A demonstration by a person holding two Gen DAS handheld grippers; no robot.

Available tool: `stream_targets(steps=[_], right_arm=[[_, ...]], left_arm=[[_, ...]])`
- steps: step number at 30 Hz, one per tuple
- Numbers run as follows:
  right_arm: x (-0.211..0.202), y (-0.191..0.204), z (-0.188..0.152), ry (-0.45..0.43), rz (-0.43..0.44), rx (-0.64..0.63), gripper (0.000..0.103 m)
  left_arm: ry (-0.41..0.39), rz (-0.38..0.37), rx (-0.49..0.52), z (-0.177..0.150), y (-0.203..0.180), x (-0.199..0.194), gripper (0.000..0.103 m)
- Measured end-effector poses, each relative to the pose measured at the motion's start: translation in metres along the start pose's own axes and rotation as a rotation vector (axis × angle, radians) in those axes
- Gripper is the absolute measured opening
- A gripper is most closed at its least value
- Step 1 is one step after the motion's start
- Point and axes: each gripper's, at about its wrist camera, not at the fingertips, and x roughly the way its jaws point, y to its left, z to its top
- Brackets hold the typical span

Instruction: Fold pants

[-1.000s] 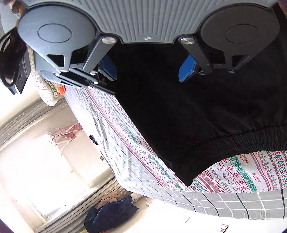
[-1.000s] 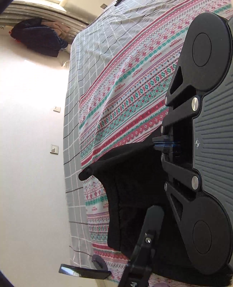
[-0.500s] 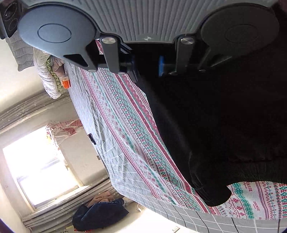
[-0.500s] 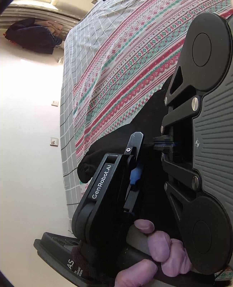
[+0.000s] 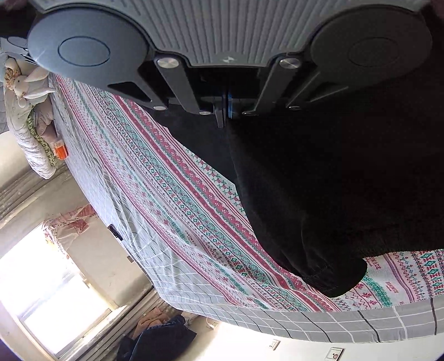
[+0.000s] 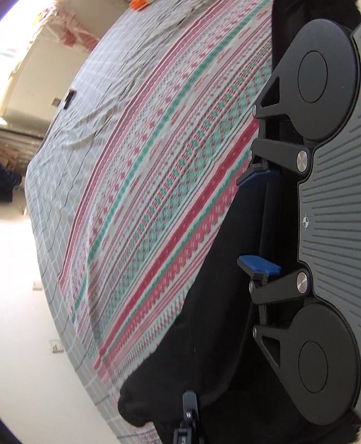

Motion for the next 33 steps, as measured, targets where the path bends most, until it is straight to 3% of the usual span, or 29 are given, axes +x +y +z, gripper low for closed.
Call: stream_targets(steps=[4, 9, 16, 21, 25, 28, 29, 33], right_arm=[[0.014, -0.089, -0.001, 0.099, -0.129, 0.27, 0.053], [0.029, -0.161, -0.011, 0.162, -0.183, 0.551, 0.053], [0.063, -0.188, -0.018, 0.237, -0.217, 0.722, 0.053], [0.081, -0.191, -0.015, 0.276, -0.323, 0.793, 0.053], [0.078, -0.184, -0.014, 0.271, -0.417, 0.786, 0.041], [0.075, -0.187, -0.018, 0.269, -0.46, 0.798, 0.017], [0.075, -0.189, -0.019, 0.271, -0.47, 0.802, 0.004], [0.061, -0.193, -0.028, 0.2, -0.453, 0.839, 0.0]], left_arm=[[0.0, 0.028, 0.021, 0.0, -0.004, 0.007, 0.028], [-0.009, 0.063, 0.046, -0.001, -0.009, 0.011, 0.028], [-0.009, 0.09, 0.067, 0.001, -0.01, 0.018, 0.028], [-0.01, 0.098, 0.076, -0.002, -0.013, 0.018, 0.028], [-0.009, 0.098, 0.067, -0.002, -0.014, 0.018, 0.028], [-0.01, 0.096, 0.062, -0.002, -0.014, 0.018, 0.028], [-0.011, 0.094, 0.061, -0.002, -0.014, 0.018, 0.028], [-0.019, 0.084, 0.046, 0.0, -0.012, 0.015, 0.028]])
